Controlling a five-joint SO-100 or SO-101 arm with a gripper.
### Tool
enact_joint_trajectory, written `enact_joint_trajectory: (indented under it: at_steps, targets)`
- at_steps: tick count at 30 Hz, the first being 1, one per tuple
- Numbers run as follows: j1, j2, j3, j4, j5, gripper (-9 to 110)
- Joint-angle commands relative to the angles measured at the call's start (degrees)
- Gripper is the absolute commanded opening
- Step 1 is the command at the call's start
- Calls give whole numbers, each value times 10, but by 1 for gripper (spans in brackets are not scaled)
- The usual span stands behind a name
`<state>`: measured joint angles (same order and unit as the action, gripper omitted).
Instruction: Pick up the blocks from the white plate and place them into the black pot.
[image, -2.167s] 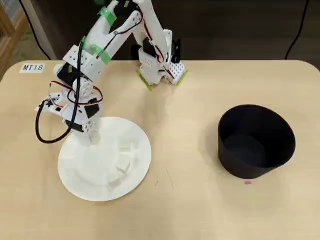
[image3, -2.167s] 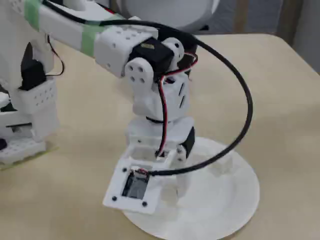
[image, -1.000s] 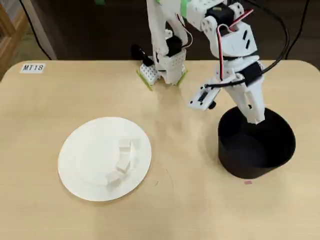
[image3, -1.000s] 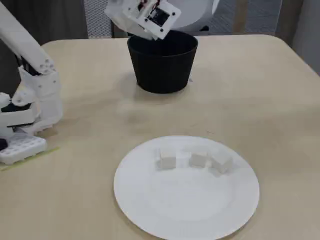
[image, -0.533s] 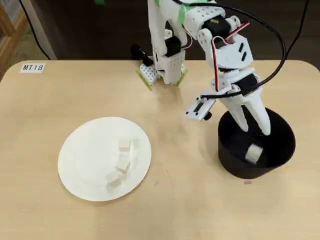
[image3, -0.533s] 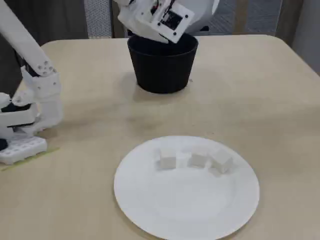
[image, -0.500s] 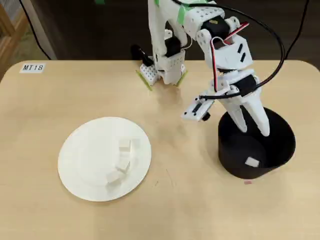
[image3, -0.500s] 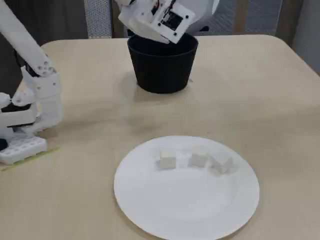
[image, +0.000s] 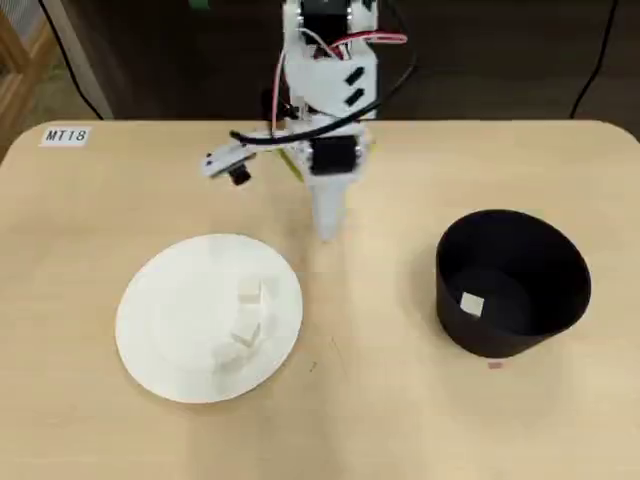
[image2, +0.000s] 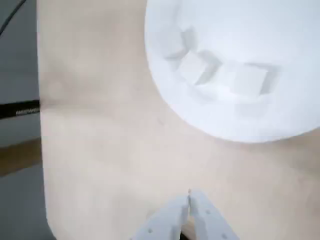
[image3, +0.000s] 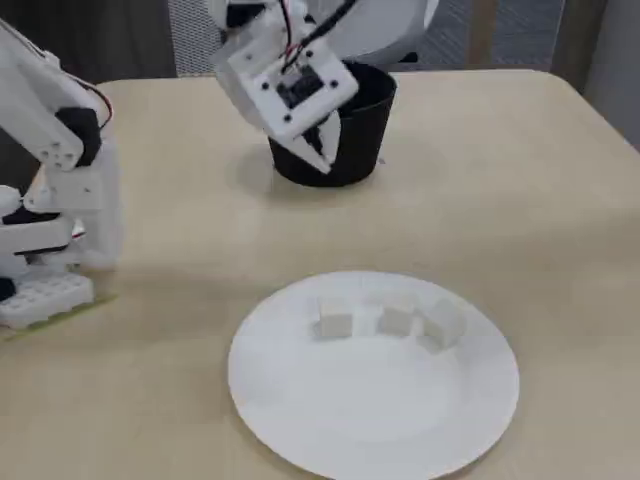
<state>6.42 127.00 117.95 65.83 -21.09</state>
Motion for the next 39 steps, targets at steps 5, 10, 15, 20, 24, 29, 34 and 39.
enact_joint_trajectory:
  at_steps: [5,10,15,20,24,29,34,39]
  targets:
    - [69,-69,3,-70,-93,-2]
    - [92,-111,-7,-125,-135,-2]
    - [98,-182,-40,-163,-170,-2]
    - [99,-283,-118,-172,-192,-2]
    - [107,-323,-161,-173,-192,-2]
    - [134,-327,-163,-175,-188,25]
    - [143,-375,-197,-177,-192,29]
    - [142,-437,-252,-160,-216,26]
